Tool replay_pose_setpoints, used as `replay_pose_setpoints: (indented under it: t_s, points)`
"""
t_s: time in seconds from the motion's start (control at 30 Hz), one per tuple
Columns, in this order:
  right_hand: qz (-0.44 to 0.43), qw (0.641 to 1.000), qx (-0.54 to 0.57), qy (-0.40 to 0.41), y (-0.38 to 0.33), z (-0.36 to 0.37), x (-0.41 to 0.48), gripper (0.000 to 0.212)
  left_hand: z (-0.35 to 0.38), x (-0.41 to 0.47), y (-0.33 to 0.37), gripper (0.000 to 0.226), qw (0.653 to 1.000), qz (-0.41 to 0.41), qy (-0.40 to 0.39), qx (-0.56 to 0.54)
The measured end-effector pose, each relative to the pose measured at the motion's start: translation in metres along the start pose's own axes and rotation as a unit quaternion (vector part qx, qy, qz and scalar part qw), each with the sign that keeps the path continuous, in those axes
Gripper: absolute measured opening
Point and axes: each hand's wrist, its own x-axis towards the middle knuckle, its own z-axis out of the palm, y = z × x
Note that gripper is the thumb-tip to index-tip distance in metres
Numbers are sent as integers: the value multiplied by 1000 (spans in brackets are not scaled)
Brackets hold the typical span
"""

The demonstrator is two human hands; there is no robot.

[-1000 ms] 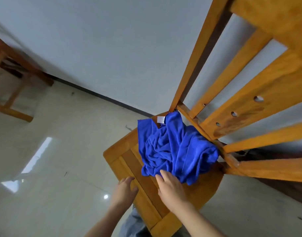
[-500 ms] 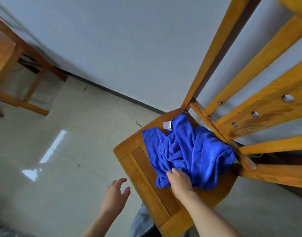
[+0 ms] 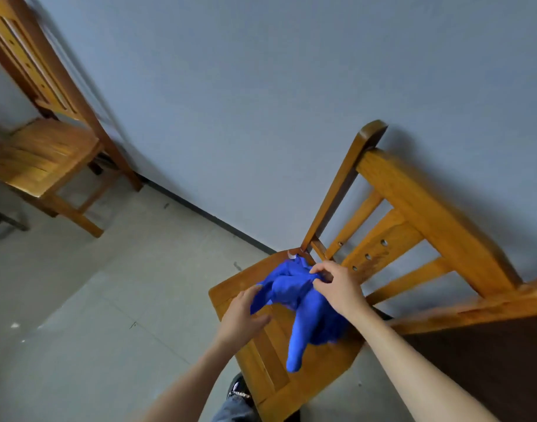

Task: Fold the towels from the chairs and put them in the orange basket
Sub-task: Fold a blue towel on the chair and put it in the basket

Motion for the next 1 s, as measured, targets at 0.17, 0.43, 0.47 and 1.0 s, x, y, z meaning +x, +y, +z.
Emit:
replay_pose_setpoints:
  t_s: [0.17,0.43,0.47,1.0]
  points:
    - [-65,998,-15,-10,-74,-72,-24,21,-49,-10,70,68,995,74,13,-59]
    - [-184,982,-17,37,-159,-130,-41,27,-121,-18,140,13,979,163,46,-115]
    - [-190,981,-18,44,-163,-134,-40,29,-128,-21,147,18,975,168,58,-134]
    - [-194,973,62,107,-170,-111,-45,33,-184,-51,255,23,914,285,230,176]
